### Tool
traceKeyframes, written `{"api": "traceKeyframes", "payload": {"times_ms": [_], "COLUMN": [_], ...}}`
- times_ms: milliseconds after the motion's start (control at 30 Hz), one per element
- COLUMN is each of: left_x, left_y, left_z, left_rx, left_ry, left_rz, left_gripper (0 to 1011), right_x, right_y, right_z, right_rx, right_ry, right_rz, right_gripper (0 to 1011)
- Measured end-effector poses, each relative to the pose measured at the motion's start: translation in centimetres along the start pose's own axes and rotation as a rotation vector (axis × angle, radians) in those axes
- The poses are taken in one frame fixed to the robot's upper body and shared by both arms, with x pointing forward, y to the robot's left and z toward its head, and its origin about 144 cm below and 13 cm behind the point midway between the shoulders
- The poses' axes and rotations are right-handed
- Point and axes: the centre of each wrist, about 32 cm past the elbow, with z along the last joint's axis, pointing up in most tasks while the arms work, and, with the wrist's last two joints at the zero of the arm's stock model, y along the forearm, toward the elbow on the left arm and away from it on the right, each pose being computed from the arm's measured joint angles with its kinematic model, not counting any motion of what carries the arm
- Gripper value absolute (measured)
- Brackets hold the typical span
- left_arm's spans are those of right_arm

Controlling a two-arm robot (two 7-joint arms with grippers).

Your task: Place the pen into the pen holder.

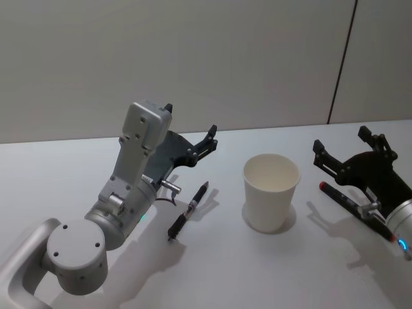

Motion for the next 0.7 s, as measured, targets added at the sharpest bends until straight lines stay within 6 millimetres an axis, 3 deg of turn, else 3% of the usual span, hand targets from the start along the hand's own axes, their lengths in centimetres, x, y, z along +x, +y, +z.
{"api": "traceKeyframes", "payload": {"times_ms": [700], "left_x": [0.0], "left_y": [0.0], "left_z": [0.0], "left_rx": [0.0], "left_ry": [0.0], "left_rz": [0.0], "left_gripper": [1001], "right_x": [0.0], "right_y": [0.0], "right_z": [0.0], "right_rx": [0.0], "right_ry": [0.0], "right_rz": [0.0], "right_gripper": [1001]}}
